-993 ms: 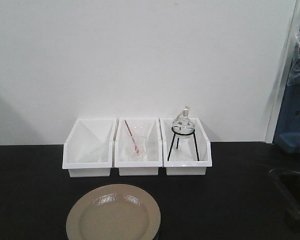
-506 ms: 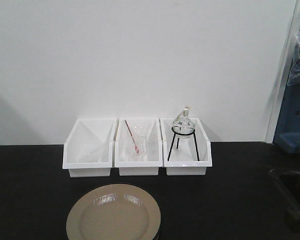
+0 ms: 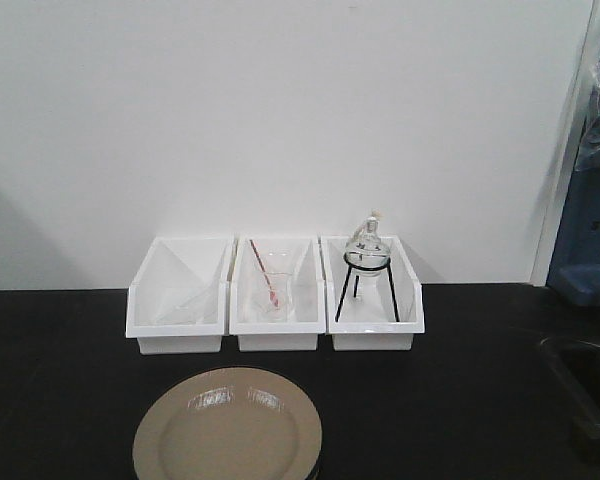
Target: Arrange circular plates on left workspace
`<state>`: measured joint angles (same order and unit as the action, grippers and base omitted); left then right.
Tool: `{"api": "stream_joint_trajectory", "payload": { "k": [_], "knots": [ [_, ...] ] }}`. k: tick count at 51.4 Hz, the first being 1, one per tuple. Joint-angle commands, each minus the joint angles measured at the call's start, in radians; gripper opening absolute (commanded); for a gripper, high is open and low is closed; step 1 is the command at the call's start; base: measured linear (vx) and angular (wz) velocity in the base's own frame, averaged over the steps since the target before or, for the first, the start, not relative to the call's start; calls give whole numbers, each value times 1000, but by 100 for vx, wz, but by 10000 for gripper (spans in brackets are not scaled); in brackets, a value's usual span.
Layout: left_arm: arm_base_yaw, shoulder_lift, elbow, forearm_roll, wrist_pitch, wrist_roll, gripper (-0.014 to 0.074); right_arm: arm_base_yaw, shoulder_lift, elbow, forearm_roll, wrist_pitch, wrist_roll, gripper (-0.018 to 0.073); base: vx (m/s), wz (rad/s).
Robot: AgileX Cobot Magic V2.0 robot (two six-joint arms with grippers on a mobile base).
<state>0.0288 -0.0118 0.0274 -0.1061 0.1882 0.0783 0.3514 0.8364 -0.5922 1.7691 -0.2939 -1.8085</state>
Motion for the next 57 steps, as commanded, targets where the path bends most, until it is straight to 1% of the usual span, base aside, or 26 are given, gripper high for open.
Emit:
{"api": "stream_joint_trajectory", "payload": {
  "k": [1, 39, 43, 45, 47, 48, 49, 50, 51, 52, 53, 54, 55, 56, 57],
  "knots": [
    [-5, -16, 20, 7, -68, -13, 0, -3, -9, -31, -6, 15, -6, -4, 0, 0],
    [-5, -16, 20, 7, -68, -13, 0, -3, -9, -31, -5, 16, -6, -4, 0, 0],
    [-5, -16, 20, 7, -68, -13, 0, -3, -9, -31, -2, 31, 8, -4, 0, 0],
    [-5, -16, 20, 7, -68, -13, 0, -3, 3, -31, -25, 48, 37, -4, 0, 0],
    [-5, -16, 20, 7, -68, -13, 0, -3, 15, -31, -97, 66, 90, -4, 0, 0],
    [-5, -16, 20, 7, -68, -13, 0, -3, 19, -31, -136, 71, 140, -4, 0, 0],
    [-5, -16, 20, 7, -68, -13, 0, -3, 23, -31, -211, 80, 182, -4, 0, 0],
    [-5, -16, 20, 7, -68, -13, 0, -3, 26, -31, -305, 87, 257, -4, 0, 0],
    [-5, -16, 20, 7, -68, -13, 0, -3, 30, -31, -417, 98, 350, -4, 0, 0],
    [-5, -16, 20, 7, -68, -13, 0, -3, 32, -31, -588, 108, 536, -4, 0, 0],
    [-5, -16, 20, 7, -68, -13, 0, -3, 34, -31, -681, 112, 620, -4, 0, 0],
    [-5, -16, 20, 7, -68, -13, 0, -3, 34, -31, -873, 117, 755, -4, 0, 0],
    [-5, -16, 20, 7, -68, -13, 0, -3, 35, -31, -971, 119, 894, -4, 0, 0],
    [-5, -16, 20, 7, -68, -13, 0, -3, 35, -31, -1121, 119, 1032, -4, 0, 0],
    [-5, -16, 20, 7, -68, -13, 0, -3, 35, -31, -1220, 119, 1122, -4, 0, 0]
  ]
}}
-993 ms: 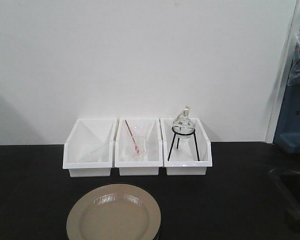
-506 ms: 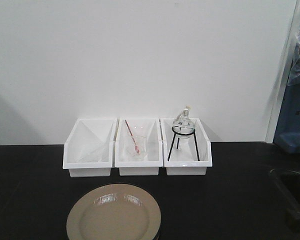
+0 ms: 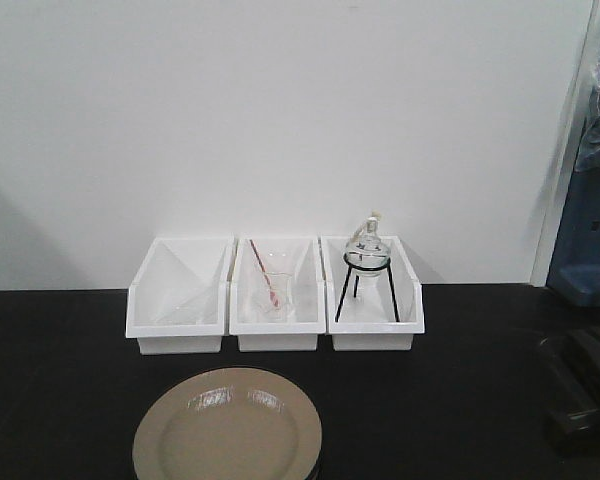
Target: Arrange circular plates on left workspace
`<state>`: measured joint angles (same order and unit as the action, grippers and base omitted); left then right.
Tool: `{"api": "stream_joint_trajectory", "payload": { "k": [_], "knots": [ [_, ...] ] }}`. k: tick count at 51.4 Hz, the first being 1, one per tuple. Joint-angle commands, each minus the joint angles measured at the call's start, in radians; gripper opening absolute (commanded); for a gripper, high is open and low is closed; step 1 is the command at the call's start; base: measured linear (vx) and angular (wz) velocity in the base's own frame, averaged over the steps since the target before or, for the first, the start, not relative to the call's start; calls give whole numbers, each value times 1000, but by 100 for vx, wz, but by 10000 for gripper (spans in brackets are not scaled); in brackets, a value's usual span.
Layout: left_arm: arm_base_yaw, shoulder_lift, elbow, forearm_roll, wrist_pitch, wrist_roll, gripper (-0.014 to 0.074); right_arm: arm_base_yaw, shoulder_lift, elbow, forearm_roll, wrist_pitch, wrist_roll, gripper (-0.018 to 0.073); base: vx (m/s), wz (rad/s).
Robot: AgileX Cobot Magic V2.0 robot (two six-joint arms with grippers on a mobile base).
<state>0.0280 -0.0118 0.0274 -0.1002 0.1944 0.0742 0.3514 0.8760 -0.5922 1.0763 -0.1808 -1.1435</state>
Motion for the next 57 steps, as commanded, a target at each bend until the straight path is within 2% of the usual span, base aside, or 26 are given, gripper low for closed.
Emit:
{"api": "stream_joint_trajectory", "payload": {
  "k": [1, 3, 5, 8, 9, 12, 15, 19, 29, 35, 39, 46, 57],
  "knots": [
    [-4, -16, 20, 1, -75, -9, 0, -3, -5, -31, -670, 7, 585, -4, 0, 0],
    [-4, -16, 20, 1, -75, -9, 0, -8, -5, -31, -922, 29, 811, -4, 0, 0],
    [-4, -16, 20, 1, -75, -9, 0, -19, -7, -31, -1088, 69, 980, -4, 0, 0],
    [-4, -16, 20, 1, -75, -9, 0, -51, -19, -31, -1269, 181, 1194, -4, 0, 0],
    [-4, -16, 20, 1, -75, -9, 0, -64, -30, -31, -1295, 234, 1249, -4, 0, 0],
    [-4, -16, 20, 1, -75, -9, 0, -103, -71, -31, -1319, 394, 1315, -4, 0, 0],
    [-4, -16, 20, 1, -75, -9, 0, -145, -117, -31, -1320, 504, 1299, -4, 0, 0],
    [-4, -16, 20, 1, -75, -9, 0, -200, -193, 8, -1322, 527, 1254, -4, 0, 0],
    [-4, -16, 20, 1, -75, -9, 0, -280, -497, 336, -1270, 162, 1136, -4, 0, 0],
    [-4, -16, 20, 1, -75, -9, 0, -294, -663, 495, -1165, 48, 1067, -4, 0, 0],
    [-4, -16, 20, 1, -75, -9, 0, -294, -745, 567, -1128, 36, 1051, -4, 0, 0],
    [-4, -16, 20, 1, -75, -9, 0, -294, -857, 632, -1128, 38, 1055, -4, 0, 0],
    [-4, -16, 20, 1, -75, -9, 0, -292, -899, 643, -1128, 106, 1063, -4, 0, 0]
  ]
}}
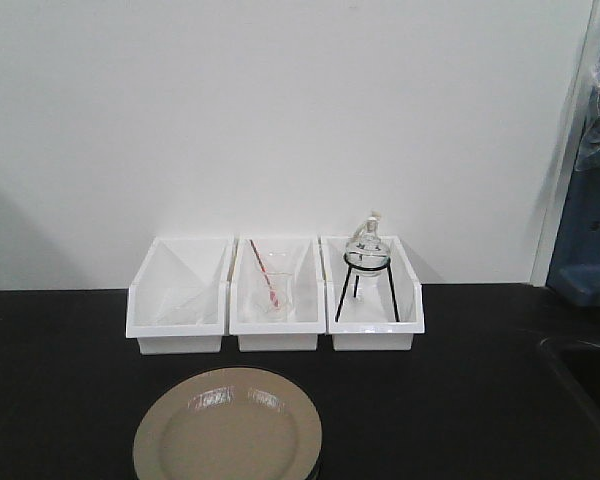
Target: Arrange circular plates on left workspace
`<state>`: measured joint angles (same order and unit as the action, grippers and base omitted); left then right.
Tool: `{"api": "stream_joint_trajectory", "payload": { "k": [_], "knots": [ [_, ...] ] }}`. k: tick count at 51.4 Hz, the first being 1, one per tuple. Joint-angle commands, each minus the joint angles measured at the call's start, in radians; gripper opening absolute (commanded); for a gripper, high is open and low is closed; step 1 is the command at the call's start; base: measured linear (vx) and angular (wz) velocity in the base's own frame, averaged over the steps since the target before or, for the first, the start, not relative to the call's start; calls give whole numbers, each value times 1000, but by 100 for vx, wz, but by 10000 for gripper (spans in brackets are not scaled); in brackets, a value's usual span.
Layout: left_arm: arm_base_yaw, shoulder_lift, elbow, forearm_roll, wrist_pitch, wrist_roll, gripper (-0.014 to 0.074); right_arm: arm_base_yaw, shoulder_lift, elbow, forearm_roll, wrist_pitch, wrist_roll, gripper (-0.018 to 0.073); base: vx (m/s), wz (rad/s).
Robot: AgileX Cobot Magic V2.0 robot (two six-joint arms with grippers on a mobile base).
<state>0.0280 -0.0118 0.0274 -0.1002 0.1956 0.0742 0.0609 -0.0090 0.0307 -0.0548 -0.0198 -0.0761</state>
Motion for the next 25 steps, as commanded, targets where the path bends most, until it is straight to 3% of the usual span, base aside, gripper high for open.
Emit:
{"api": "stream_joint_trajectory", "payload": {
  "k": [1, 25],
  "knots": [
    [-4, -16, 20, 1, -76, -9, 0, -1, -14, 20, 3, -55, -4, -4, 0, 0],
    [-4, -16, 20, 1, -76, -9, 0, -1, -14, 20, 3, -55, -4, -4, 0, 0]
  ]
}}
